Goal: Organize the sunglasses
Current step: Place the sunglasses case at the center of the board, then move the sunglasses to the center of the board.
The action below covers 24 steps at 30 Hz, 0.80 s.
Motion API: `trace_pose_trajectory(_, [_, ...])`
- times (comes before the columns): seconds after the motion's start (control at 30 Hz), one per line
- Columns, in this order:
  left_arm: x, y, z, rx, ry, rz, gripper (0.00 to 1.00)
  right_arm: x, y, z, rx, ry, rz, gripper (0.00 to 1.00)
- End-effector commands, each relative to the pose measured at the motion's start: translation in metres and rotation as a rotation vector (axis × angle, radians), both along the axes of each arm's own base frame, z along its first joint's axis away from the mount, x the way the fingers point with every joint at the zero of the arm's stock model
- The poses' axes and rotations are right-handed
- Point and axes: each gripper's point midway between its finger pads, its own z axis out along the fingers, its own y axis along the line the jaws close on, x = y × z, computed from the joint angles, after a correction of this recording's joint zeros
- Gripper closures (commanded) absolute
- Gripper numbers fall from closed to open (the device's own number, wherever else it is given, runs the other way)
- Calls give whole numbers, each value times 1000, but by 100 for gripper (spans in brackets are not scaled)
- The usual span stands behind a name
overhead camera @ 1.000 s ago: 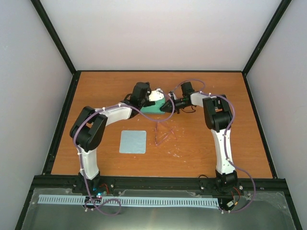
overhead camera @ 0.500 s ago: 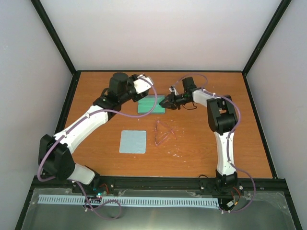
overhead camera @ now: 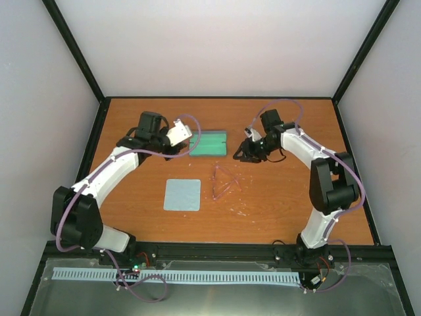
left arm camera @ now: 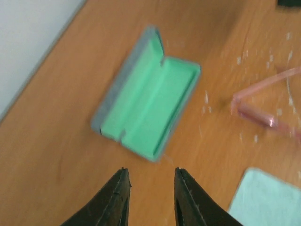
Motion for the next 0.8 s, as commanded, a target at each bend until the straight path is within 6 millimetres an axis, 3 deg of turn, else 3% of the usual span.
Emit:
trace_pose_trajectory(0.0, [-40, 39, -48, 47, 224, -92, 72, -33, -1, 10, -237, -104, 109, 62])
trace_pose_trajectory(0.07, [-49, 55, -63, 61, 285, -87, 73, -40, 17, 20, -259, -147, 160, 95])
trace_pose_trajectory(0.13, [-51, 64, -71, 58, 316, -66, 74, -41, 35, 25, -268, -181, 178, 97])
trace_pose_trajectory(0.3, [-51, 67, -80, 31, 348, -27, 74, -42, 76, 19, -262, -172, 234, 97])
trace_pose_trajectory(0.4, [-50, 67, -83, 23, 354, -12, 74, -52, 104, 11, -273, -154, 315, 97])
trace_pose_trajectory(0.57, [-48, 69, -80, 16, 330, 12, 74, -63, 125, -22, -366, -101, 372, 97])
trace_pose_trajectory(0.6, [-49, 69, -80, 16, 327, 15, 74, -63, 125, -26, -382, -93, 372, 94])
trace_pose_trajectory(0.7, [-51, 70, -79, 13, 324, 23, 73, -61, 123, -19, -390, -110, 339, 70])
trace_pose_trajectory(0.77, [-53, 70, -79, 8, 323, 26, 73, -58, 117, -8, -405, -141, 307, 65])
